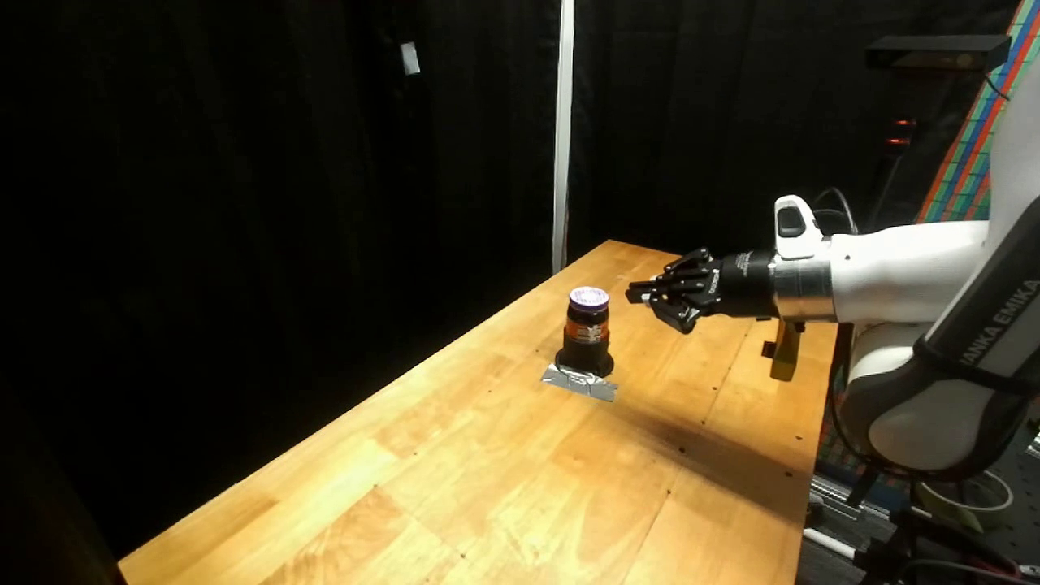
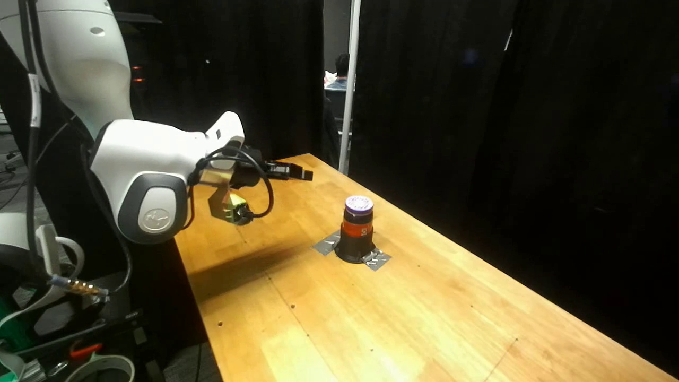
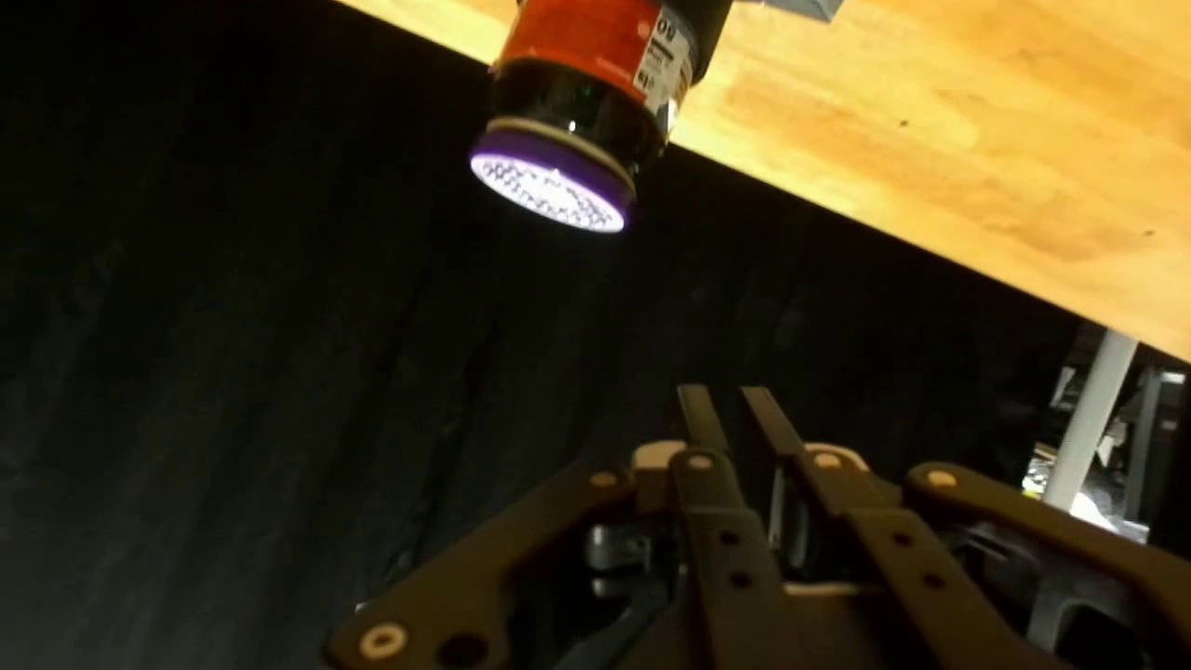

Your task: Put a rubber band around the base of the cup

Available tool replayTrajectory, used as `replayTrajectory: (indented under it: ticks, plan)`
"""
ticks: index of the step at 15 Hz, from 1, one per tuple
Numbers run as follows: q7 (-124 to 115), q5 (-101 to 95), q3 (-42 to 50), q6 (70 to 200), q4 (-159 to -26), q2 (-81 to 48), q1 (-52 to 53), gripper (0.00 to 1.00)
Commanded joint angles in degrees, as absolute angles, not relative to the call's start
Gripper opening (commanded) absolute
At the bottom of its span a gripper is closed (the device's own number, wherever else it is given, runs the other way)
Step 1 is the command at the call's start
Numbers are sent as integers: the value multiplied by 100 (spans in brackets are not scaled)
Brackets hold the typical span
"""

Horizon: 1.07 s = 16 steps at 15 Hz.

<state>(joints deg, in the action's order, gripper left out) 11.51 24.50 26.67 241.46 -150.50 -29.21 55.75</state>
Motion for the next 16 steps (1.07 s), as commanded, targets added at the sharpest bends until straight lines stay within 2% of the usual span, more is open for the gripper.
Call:
replayTrajectory:
  ticks: [1, 2, 3, 4, 5, 7, 9, 12, 16]
  plan:
    - [1050, 2909, 2877, 24427, -15351, -2867, 5976, 40]
    - [1768, 3143, 2190, 24093, -15415, -2286, 5337, 47]
    - [2197, 3318, 2182, 23541, -15565, -1855, 5375, 54]
    - [2422, 3650, 2747, 22835, -15693, -1617, 6034, 61]
    - [2855, 4052, 2757, 22473, -15715, -1413, 6079, 70]
    - [3611, 5076, 3686, 21577, -15575, -1293, 7016, 84]
    - [4508, 6044, 4261, 21096, -15459, -1279, 7452, 99]
    - [5652, 7508, 4703, 20933, -15408, -1239, 8046, 100]
    - [6989, 9451, 4630, 21246, -15356, -893, 8311, 100]
